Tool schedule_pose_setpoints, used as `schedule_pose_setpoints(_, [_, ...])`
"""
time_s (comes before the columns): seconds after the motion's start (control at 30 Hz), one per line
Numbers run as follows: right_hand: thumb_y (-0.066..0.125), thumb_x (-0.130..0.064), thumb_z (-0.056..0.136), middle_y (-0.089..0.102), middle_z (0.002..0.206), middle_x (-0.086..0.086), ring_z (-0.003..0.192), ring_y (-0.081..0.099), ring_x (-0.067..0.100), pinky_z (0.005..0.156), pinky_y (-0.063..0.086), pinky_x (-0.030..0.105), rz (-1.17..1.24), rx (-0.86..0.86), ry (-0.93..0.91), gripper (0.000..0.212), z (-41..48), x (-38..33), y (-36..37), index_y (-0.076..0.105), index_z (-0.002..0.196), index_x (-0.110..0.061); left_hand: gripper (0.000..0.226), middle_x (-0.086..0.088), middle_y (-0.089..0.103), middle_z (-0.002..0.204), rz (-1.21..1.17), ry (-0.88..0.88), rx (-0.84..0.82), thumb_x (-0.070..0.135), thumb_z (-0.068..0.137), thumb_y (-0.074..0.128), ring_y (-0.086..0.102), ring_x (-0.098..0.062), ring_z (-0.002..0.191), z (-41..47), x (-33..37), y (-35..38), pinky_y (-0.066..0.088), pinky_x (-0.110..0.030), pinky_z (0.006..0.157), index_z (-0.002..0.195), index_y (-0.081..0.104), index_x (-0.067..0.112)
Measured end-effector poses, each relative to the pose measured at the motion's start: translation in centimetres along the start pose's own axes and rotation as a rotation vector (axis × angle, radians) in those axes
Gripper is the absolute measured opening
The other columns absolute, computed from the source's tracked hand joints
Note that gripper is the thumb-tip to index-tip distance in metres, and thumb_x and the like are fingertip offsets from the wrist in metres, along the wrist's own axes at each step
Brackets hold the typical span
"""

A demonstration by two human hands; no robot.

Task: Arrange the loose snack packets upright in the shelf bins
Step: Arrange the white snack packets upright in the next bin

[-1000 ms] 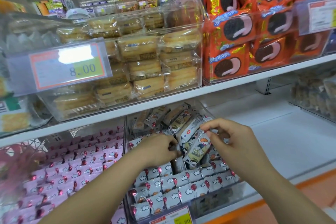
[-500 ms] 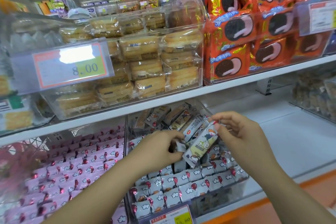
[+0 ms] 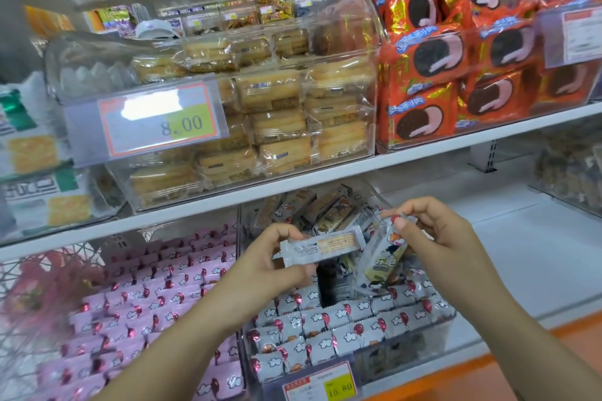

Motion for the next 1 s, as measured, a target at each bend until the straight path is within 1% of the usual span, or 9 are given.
schedule_pose_setpoints(0.13, [0.054,-0.014,0.093,0.068,0.085,0.004,0.068,0.06,0.013,0.061,0.049,0.025,0.027,-0.092,0.034,0.018,-0.2,0.0,0.4,0.059,0.08,-0.025,0.03,0.003,0.069,0.103,0.085,0.065,-0.031,0.037,0.068,0.083,0.062,-0.017,0.076,-0.3,0.0,1.0,0.047,-0.029,0.064,0.079,0.058,0.028])
schedule_pose_setpoints(0.27, [0.053,-0.016,0.094,0.067,0.087,0.01,0.06,0.051,0.013,0.06,0.041,0.028,0.021,-0.139,0.048,0.018,-0.2,0.1,0.4,0.056,0.079,-0.025,0.026,0.021,0.062,0.112,0.216,0.177,0.041,0.017,0.08,0.074,0.063,-0.006,0.099,-0.5,0.0,1.8,0.05,-0.022,0.075,0.071,0.058,0.035])
schedule_pose_setpoints(0.33, [0.052,-0.016,0.094,0.066,0.084,0.012,0.057,0.046,0.011,0.056,0.039,0.026,0.02,-0.143,0.061,0.02,-0.2,0.1,0.2,0.057,0.078,-0.027,0.035,0.033,0.051,0.117,0.481,0.28,0.098,0.019,0.083,0.071,0.052,0.007,0.109,-0.8,0.3,2.0,0.043,-0.014,0.085,0.087,0.053,0.048])
schedule_pose_setpoints(0.4, [0.052,-0.014,0.094,0.069,0.088,0.009,0.064,0.053,0.018,0.062,0.046,0.036,0.045,-0.141,0.081,0.023,-0.2,0.2,0.1,0.058,0.077,-0.029,0.063,0.038,0.037,0.123,0.619,0.313,0.102,0.024,0.085,0.069,0.041,0.016,0.113,-1.1,0.4,2.3,0.037,-0.006,0.09,0.113,0.032,0.066])
schedule_pose_setpoints(0.47, [0.052,-0.01,0.094,0.073,0.093,-0.001,0.071,0.061,0.015,0.071,0.05,0.043,0.069,-0.134,0.117,0.019,-0.2,0.1,0.0,0.057,0.08,-0.022,0.08,0.039,0.032,0.126,0.654,0.295,0.071,0.025,0.086,0.068,0.036,0.019,0.114,-1.0,0.2,2.4,0.033,0.002,0.087,0.124,0.012,0.068])
schedule_pose_setpoints(0.57, [0.05,-0.004,0.093,0.073,0.095,-0.007,0.069,0.064,0.004,0.064,0.054,0.027,0.1,-0.13,0.154,0.013,-0.1,0.2,0.0,0.054,0.083,-0.01,0.068,0.034,0.039,0.123,0.672,0.279,0.026,0.025,0.087,0.067,0.032,0.021,0.115,-0.7,-0.1,2.5,0.022,0.007,0.089,0.124,0.023,0.061])
schedule_pose_setpoints(0.7, [0.049,0.0,0.093,0.073,0.095,-0.005,0.082,0.069,0.012,0.067,0.058,0.029,0.112,-0.131,0.166,0.012,-0.1,0.3,0.3,0.053,0.085,-0.007,0.045,0.034,0.044,0.117,0.532,0.21,-0.059,0.021,0.085,0.07,0.044,0.017,0.112,-0.5,-0.4,3.0,0.029,-0.002,0.098,0.119,0.051,0.044])
schedule_pose_setpoints(0.83, [0.05,-0.001,0.093,0.072,0.093,-0.005,0.086,0.068,0.014,0.072,0.058,0.035,0.102,-0.126,0.131,0.013,-0.2,0.2,0.6,0.054,0.084,-0.01,0.029,0.017,0.059,0.1,0.19,0.08,-0.08,0.017,0.087,0.067,0.063,0.001,0.084,-0.4,-0.1,3.3,0.048,-0.017,0.077,0.109,0.058,0.034])
schedule_pose_setpoints(1.0, [0.05,0.0,0.093,0.072,0.094,-0.003,0.09,0.068,0.01,0.075,0.053,0.031,0.127,-0.139,0.098,0.013,-0.4,0.3,1.2,0.054,0.085,-0.01,0.057,0.02,0.054,0.12,0.244,0.038,-0.112,0.017,0.087,0.068,0.06,-0.008,0.103,0.8,0.1,3.8,0.052,-0.033,0.092,0.132,0.041,0.041])
Point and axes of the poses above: each hand's wrist, its own z-axis towards the middle knuckle, its own y-axis out of the palm, x = y × z, the point moved 2 cm from there along z, towards the middle knuckle
